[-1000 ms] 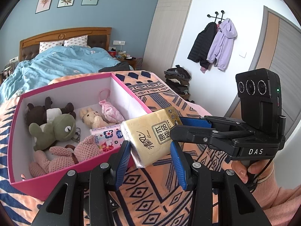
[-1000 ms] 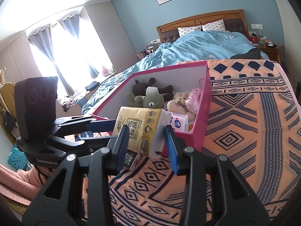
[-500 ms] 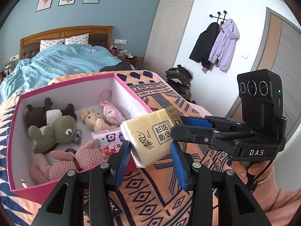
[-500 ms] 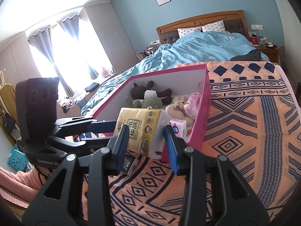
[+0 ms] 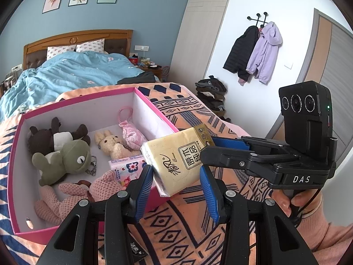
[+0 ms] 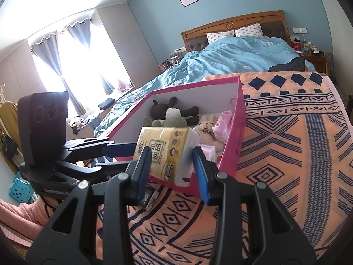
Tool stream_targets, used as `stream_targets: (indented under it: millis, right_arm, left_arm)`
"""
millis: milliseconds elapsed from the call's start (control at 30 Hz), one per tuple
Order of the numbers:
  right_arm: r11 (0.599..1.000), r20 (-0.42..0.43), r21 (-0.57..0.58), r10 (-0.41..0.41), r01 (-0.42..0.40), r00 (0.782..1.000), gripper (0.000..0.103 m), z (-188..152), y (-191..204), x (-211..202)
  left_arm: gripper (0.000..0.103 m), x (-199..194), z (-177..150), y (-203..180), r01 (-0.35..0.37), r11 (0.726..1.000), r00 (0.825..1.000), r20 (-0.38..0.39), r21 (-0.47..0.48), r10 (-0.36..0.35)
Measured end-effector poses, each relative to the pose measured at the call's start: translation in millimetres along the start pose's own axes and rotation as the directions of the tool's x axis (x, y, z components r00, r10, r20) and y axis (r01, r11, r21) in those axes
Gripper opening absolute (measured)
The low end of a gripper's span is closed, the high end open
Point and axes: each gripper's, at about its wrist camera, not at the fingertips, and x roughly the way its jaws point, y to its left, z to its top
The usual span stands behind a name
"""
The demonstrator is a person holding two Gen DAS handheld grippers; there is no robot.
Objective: Organize objects
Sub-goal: 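Carry the beige tissue pack with the right tool over the box rim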
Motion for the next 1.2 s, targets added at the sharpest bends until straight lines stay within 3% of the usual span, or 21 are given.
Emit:
stream_targets:
  millis: [1200]
  right_arm:
    - [1.000, -0.015, 0.030, -0.006, 0.007, 1.000, 0.042, 13.8, -16.8, 25.5]
  left_arm:
    - [0.044, 25.4, 13.4, 25.4, -0.040, 0.999, 0.999, -0.035, -0.022, 0.039]
